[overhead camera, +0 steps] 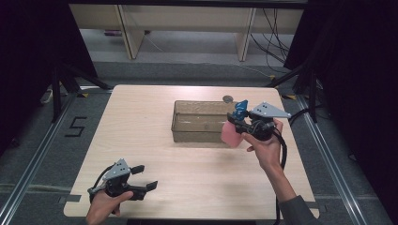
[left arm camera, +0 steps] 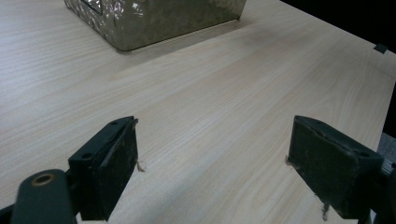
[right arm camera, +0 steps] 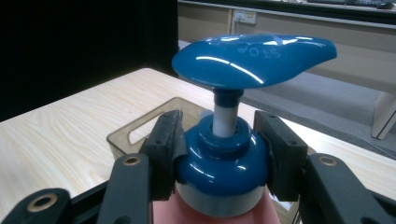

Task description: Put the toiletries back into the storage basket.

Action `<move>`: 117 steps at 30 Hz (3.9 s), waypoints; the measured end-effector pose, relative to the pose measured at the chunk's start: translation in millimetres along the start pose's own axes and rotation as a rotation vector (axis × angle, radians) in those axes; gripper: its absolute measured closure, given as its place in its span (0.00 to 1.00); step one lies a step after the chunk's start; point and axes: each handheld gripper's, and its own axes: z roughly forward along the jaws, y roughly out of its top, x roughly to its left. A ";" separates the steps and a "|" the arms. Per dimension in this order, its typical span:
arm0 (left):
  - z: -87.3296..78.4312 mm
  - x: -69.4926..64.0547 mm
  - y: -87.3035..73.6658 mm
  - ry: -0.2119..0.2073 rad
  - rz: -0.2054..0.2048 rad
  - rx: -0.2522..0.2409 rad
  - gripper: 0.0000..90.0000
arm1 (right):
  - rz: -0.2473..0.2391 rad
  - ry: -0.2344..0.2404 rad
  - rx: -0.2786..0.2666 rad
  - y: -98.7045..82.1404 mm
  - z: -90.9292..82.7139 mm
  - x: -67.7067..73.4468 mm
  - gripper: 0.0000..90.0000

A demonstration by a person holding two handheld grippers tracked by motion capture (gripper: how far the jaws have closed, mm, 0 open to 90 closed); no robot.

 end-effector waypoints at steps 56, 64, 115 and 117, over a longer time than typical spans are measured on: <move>-0.9 1.0 0.4 -0.010 -0.003 -0.010 0.17 | 0.047 -0.081 0.044 12.9 69.0 -32.2 0.60; -1.1 1.3 0.4 -0.011 -0.002 -0.012 0.17 | 0.063 -0.094 0.059 8.9 73.6 -33.8 0.60; -2.0 1.5 1.0 -0.005 -0.013 -0.020 0.17 | 0.081 -0.116 0.127 -34.7 85.4 -39.7 0.60; -2.1 2.2 1.0 -0.010 -0.008 -0.021 0.17 | 0.060 -0.108 0.118 -36.2 86.7 -40.7 0.60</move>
